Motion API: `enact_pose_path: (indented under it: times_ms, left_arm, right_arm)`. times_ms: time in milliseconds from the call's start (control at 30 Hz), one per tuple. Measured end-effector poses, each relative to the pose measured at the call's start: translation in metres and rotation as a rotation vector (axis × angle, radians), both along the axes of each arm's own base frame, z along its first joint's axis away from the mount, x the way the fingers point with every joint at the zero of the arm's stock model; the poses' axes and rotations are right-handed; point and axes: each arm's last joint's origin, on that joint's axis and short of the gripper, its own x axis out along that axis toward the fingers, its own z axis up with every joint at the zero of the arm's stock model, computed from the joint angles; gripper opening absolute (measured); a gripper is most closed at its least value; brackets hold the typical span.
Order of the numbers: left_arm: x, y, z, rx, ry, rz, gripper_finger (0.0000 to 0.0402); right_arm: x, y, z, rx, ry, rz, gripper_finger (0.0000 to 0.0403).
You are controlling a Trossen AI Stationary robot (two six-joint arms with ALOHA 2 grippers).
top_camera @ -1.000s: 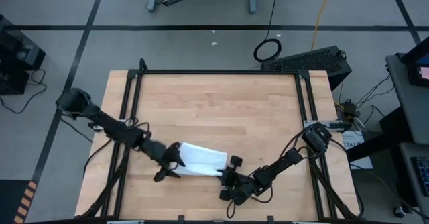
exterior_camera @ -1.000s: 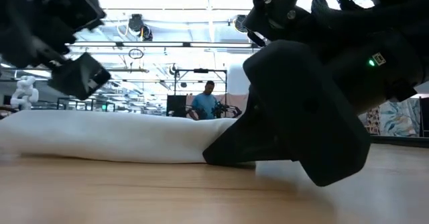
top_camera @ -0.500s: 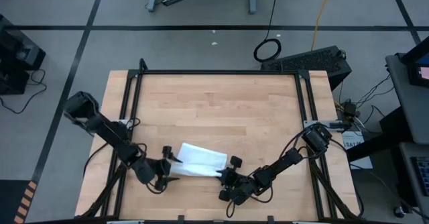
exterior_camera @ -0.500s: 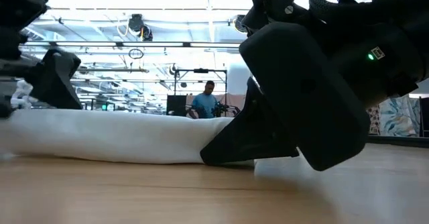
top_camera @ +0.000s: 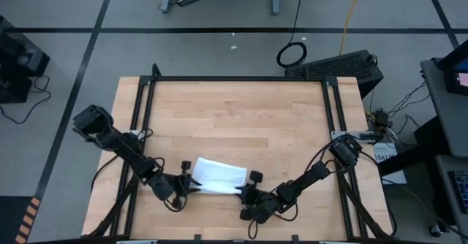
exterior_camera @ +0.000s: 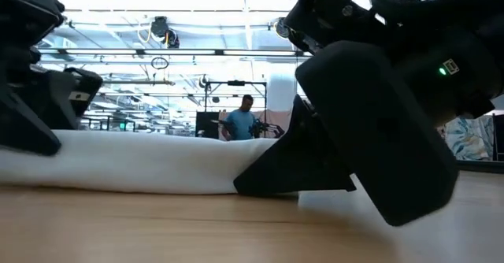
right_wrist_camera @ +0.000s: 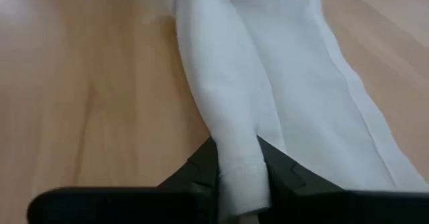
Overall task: Roll towel
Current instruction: Roll the white towel
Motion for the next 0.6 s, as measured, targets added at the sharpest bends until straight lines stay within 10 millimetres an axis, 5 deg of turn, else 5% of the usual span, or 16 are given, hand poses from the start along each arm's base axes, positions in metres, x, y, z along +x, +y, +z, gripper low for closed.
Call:
enact_pose_path:
  times_ms: [133,333,600]
  left_arm:
    - [0.006,0.009,-0.003,-0.004,0.059,-0.025,0.0014]
    - [0.023,0.029,-0.003,-0.249,0.188,-0.027,0.0018]
    - [0.033,0.046,-0.003,-0.478,0.301,-0.009,0.001]
  right_arm:
    - [0.002,0.002,0.002,-0.017,-0.012,0.05,0.0055]
    - [0.002,0.006,0.002,0.018,0.008,0.129,0.007]
    - [-0.013,0.019,0.013,0.092,0.05,0.123,0.0175]
